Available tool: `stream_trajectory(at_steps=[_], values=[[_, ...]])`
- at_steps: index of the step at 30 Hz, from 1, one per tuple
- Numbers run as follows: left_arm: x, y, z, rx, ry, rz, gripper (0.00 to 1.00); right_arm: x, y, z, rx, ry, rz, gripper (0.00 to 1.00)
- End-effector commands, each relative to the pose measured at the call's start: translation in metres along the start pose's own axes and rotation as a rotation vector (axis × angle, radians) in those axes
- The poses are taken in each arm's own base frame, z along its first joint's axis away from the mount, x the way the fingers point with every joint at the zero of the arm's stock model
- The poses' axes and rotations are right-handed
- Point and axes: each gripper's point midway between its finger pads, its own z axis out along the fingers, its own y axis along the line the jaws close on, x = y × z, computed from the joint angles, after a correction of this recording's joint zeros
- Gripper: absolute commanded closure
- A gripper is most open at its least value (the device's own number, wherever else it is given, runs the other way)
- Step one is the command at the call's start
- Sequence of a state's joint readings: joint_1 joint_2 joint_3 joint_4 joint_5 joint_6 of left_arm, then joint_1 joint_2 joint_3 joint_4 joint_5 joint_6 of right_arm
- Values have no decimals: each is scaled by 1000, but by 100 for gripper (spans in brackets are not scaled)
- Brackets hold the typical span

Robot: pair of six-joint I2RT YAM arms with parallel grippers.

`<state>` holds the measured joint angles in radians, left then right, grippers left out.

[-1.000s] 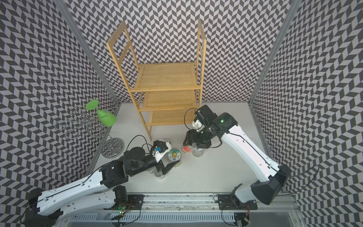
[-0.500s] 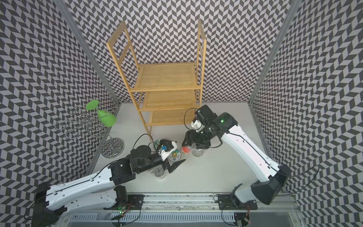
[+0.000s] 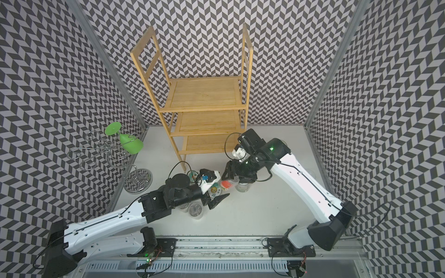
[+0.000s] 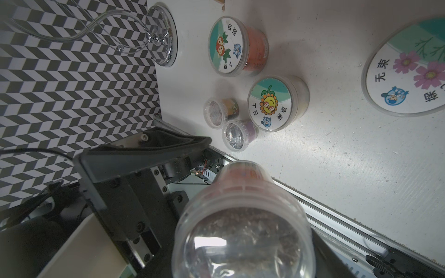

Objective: Place the seed container on the shelf
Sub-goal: Pick up the seed jar at the center of the board.

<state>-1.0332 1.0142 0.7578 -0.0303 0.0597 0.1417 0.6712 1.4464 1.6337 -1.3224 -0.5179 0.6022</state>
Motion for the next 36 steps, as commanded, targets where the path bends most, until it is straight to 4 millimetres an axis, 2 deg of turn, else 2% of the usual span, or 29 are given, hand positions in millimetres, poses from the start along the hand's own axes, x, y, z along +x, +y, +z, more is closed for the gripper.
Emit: stream_trajectory(at_steps=[1, 10, 14, 22, 26, 36], values=[[-32, 2, -1, 11, -86, 20, 0, -3, 8, 1, -35, -12, -36, 38], [-28, 1, 9, 35, -62, 21, 4, -3, 11, 0, -47, -10, -46, 38], [-21, 2, 13, 45, -35, 14, 9, -3, 12, 0, -50, -10, -49, 38], [-22, 8, 13, 39, -33, 5, 19, -1, 10, 2, -48, -3, -56, 37], [-22, 6, 14, 50, -33, 4, 22, 0, 10, 2, -54, -3, -57, 36], [-20, 2, 16, 71, -22, 0, 38, 1, 12, -1, -61, -11, -62, 35]])
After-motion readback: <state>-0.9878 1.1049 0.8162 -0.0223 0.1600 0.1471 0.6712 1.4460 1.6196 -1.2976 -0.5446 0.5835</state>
